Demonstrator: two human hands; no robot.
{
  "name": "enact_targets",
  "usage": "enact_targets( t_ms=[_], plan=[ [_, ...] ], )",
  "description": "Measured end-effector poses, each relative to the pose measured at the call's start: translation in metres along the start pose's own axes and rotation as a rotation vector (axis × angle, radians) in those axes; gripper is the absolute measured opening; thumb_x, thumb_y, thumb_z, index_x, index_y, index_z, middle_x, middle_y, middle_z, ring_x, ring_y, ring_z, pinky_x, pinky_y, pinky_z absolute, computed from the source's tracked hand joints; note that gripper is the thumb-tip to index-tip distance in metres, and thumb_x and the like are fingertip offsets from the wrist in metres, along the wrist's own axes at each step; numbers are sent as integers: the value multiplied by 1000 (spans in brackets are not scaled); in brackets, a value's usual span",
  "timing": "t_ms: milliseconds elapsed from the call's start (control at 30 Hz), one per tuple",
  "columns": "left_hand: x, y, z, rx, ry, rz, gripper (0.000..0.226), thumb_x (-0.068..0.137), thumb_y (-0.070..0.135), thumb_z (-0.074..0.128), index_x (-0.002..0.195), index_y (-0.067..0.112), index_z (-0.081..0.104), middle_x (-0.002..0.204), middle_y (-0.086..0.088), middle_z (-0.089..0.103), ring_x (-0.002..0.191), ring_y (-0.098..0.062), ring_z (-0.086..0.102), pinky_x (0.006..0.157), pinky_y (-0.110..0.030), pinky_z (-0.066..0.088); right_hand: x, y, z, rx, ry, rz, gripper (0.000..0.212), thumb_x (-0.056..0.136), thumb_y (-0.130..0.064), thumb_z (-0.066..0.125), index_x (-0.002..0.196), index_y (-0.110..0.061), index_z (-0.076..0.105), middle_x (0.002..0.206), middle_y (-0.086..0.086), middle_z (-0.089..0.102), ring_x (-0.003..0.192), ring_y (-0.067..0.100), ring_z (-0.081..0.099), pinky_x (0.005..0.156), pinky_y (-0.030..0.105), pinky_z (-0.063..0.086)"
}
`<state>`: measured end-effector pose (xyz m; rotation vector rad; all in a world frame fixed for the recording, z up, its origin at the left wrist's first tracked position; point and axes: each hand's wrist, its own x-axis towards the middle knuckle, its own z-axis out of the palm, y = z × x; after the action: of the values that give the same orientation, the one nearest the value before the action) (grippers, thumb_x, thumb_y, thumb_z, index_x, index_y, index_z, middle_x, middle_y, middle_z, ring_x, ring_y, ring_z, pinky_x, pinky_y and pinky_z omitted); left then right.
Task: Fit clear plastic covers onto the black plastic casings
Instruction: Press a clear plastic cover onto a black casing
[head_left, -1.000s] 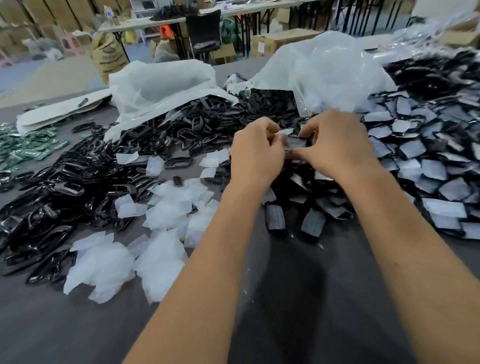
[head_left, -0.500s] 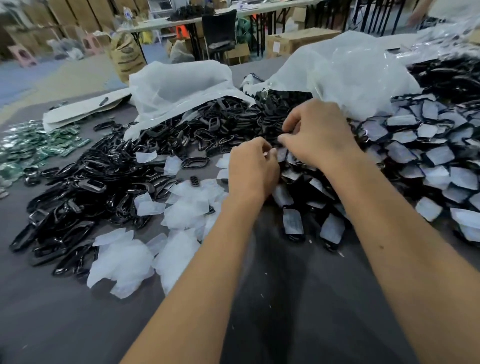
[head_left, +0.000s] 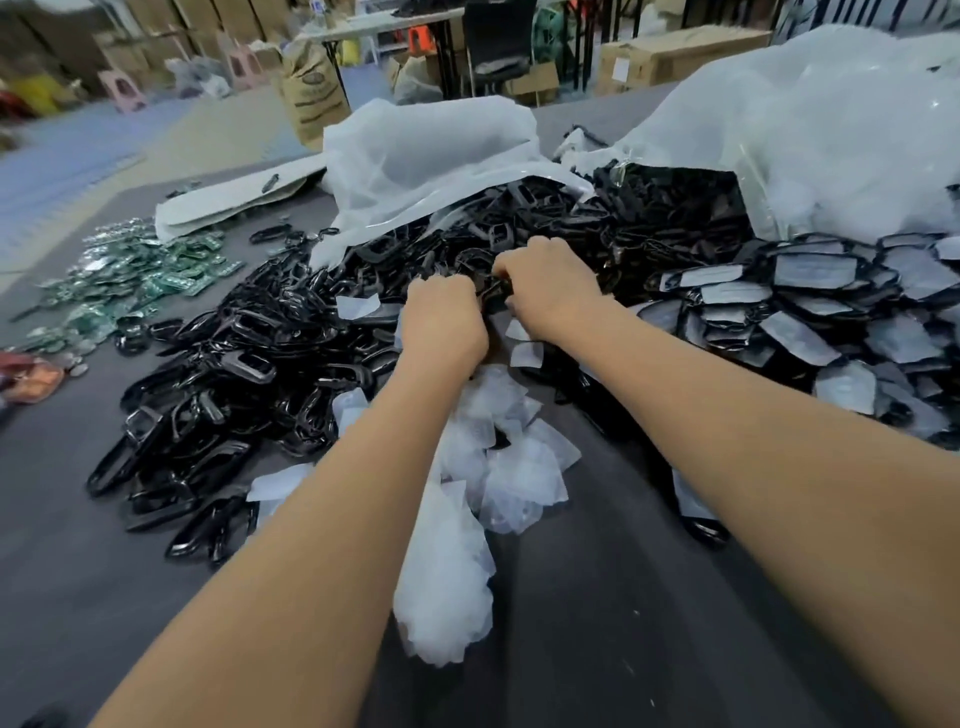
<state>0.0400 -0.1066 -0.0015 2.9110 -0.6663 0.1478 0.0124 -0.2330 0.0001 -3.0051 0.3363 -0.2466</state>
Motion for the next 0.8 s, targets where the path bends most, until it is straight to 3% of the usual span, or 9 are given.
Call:
enact_targets(
  t_ms=[100,233,400,433,500,567,633,700,800],
  plan=[
    [7,-5,-5,31,-4,-20,20,89,4,59,106,12,67,111,-15,65,115,-37,57,85,-44,52,10,-4,7,-46,-40,-35,43,100,-14,63,142,-24,59,135,17,43,129,37,42,102,46,51],
    [7,-11,-9,-28,-7,-54,18,89,4,64,103,13,70,104,-13,68,101,-36,62,78,-43,52,11,-8,9,-60,38,-47,32,97,-12,68,129,-18,69,129,15,49,125,34,47,94,42,53],
    [-12,-21,-14,-440,187,-153,8,98,15,63,99,7,65,100,-11,66,91,-31,64,78,-38,52,-9,-10,4,50,234,43,19,94,-23,75,111,-13,75,115,12,65,111,30,61,85,38,56],
    [-20,-22,-16,-577,205,-186,10,100,16,61,99,6,63,98,-11,66,86,-30,68,75,-37,54,-15,-10,3,106,269,75,20,93,-27,77,105,-12,75,108,12,68,104,31,65,82,38,58],
    [-39,-23,-18,-798,190,-246,12,102,17,59,98,6,60,92,-12,68,61,-22,73,56,-28,56,-31,-10,2,189,273,120,30,88,-35,83,95,-9,73,95,13,70,91,32,69,78,38,58],
    [-57,-27,-18,-831,203,-250,13,102,20,61,91,13,63,83,-8,72,44,-10,67,44,-19,45,-47,-9,1,253,245,148,42,81,-43,88,86,-5,70,85,11,68,81,30,66,72,36,56],
    [-72,-31,-17,-864,226,-269,13,100,18,62,88,19,68,81,-6,73,43,-6,62,46,-19,42,-62,-7,0,318,261,158,53,80,-48,87,76,0,65,71,9,63,67,25,59,65,35,52],
    [-87,-37,-17,-992,196,-323,19,99,6,56,100,16,72,91,-6,72,47,-5,61,51,-21,44,-77,-8,0,449,313,140,55,86,-47,83,65,0,61,59,8,55,56,23,49,60,34,44],
    [-107,-45,-14,-1228,104,-386,39,94,-11,42,114,8,70,97,-6,66,67,-9,61,61,-20,51,-101,-17,2,861,296,76,33,94,-37,75,77,-9,76,62,4,64,55,12,53,61,31,44]
  ],
)
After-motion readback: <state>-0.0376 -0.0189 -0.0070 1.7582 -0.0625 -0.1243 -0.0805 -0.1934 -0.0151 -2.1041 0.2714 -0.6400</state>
